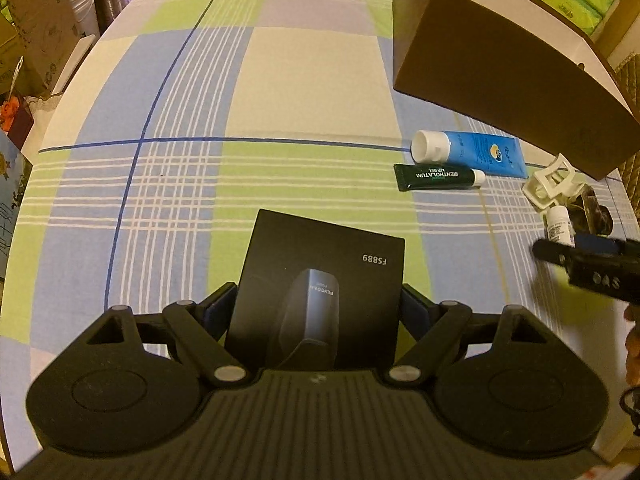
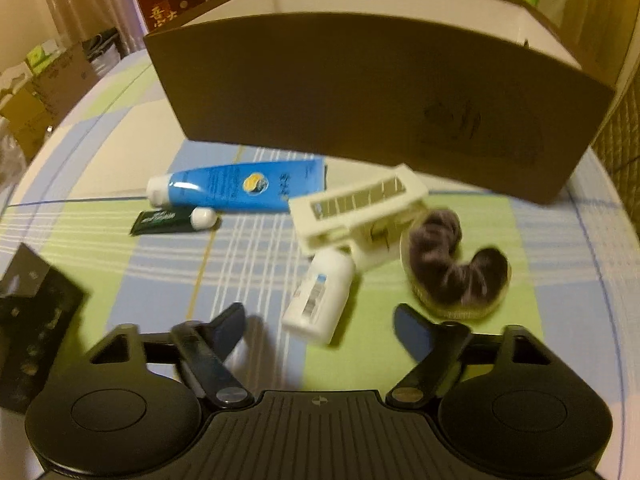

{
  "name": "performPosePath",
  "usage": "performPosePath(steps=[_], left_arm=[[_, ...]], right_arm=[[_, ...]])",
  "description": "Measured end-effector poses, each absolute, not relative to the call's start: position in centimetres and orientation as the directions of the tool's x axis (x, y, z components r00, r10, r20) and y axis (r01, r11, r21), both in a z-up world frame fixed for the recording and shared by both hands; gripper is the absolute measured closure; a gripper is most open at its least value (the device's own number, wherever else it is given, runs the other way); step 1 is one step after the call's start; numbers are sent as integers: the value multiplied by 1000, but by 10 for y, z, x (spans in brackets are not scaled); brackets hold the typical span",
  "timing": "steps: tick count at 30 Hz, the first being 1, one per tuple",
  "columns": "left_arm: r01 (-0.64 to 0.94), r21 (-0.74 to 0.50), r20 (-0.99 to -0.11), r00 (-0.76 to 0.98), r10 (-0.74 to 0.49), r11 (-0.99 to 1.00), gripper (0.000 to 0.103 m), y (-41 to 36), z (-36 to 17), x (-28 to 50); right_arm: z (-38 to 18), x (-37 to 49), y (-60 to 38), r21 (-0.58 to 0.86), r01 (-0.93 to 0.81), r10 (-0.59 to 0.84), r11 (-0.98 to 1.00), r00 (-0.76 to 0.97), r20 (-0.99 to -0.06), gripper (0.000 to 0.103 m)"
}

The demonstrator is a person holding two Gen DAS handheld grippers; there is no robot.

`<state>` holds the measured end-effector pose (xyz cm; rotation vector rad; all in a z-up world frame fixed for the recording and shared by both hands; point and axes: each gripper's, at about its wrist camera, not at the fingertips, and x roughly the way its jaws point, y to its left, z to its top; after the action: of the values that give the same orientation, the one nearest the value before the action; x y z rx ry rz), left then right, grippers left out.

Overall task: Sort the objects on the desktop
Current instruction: 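Grasp the black shaver box with the left tool while the right tool grasps the white pill bottle, then carry the shaver box and pill bottle with both tools into the cardboard box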

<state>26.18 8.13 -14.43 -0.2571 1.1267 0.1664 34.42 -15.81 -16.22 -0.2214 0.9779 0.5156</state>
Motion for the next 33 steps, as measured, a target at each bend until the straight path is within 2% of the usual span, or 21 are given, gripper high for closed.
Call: performPosePath(steps=[1,3,5,6,22,33], left_arm=[[-261,-122,-906,423,0,958,21,82,-144,261],[-257,-124,-907,422,-4,958,21,82,-145,261],[-251,-119,-911,411,-5,961,21,82,-147,262],[-250,-115,-916,401,-5,961,21,82,-150,262],[-123,18,-923,380,64,992,26,41,-157,254],[-35,-6,-923,384,8,999,27,-1,-155,248]], right_arm=[[-162,344,-157,32,-515,308,857,460,-833,44],[-162,342,-155,0,-535,297,845,470,-831,64],[-161,339,-157,-3,-558,307,830,462,-832,76],[-160,337,-157,-7,-568,310,823,459,-833,79],[-158,300,-186,29,-654,366,756,385,-847,79],[-156,294,-185,20,-663,353,748,372,-858,79]])
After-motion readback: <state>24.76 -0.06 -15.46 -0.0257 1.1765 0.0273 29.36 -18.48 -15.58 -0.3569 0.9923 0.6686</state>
